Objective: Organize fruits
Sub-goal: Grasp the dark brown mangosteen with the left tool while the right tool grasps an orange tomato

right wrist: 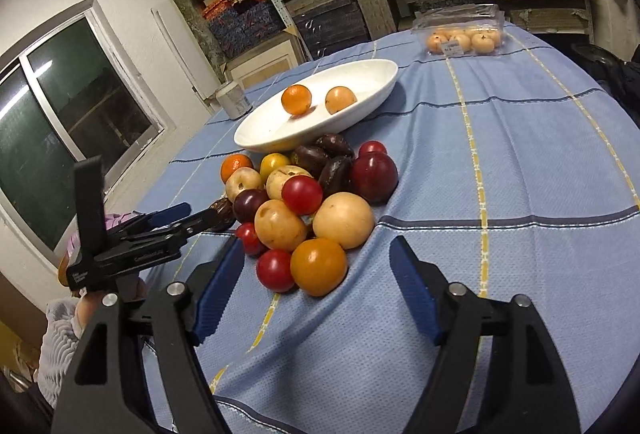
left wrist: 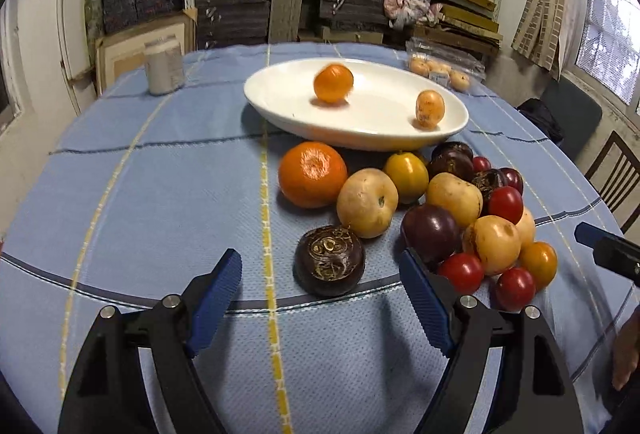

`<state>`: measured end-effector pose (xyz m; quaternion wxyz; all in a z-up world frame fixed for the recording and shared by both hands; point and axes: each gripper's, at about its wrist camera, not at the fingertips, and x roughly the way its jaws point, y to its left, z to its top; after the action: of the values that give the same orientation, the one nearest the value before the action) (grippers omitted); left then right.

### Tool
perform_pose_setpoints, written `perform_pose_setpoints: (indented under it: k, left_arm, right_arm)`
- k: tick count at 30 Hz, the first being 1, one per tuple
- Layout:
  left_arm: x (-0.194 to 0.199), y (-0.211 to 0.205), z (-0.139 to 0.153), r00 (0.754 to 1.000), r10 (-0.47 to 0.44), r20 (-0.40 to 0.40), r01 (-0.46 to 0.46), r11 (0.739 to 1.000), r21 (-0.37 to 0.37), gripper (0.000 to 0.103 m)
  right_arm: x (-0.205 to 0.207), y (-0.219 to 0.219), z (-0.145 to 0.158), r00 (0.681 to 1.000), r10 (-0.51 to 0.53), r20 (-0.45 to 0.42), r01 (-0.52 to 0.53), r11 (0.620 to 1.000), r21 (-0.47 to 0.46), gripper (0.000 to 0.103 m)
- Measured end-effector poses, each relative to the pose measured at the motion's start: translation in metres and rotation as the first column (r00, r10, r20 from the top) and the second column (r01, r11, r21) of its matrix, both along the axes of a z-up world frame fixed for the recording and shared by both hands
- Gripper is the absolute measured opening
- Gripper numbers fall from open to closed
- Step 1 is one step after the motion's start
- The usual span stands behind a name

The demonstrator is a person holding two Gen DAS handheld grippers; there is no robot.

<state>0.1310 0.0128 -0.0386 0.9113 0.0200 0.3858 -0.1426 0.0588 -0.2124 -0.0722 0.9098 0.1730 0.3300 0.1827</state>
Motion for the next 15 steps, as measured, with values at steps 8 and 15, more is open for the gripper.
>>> perform_pose_setpoints:
  k: [8,15]
  left_arm:
    - [0.012,-0.012,-0.006,0.998,-0.032,-0.045,0.032,0.999,0.003,0.081]
    - [0.025,-0.006,-0.010,0.997,-0.013,-0.080,0.010,0.999,-0.043,0.076]
  right_arm:
    - [0.002,0.002,-0.001,1.000,0.002,-0.012,-0.002,1.000,-0.008,0.078]
    - [0.003,0.002,-0.003,1.000,0.000,-0.018,0.000,1.000,-0.012,0.082]
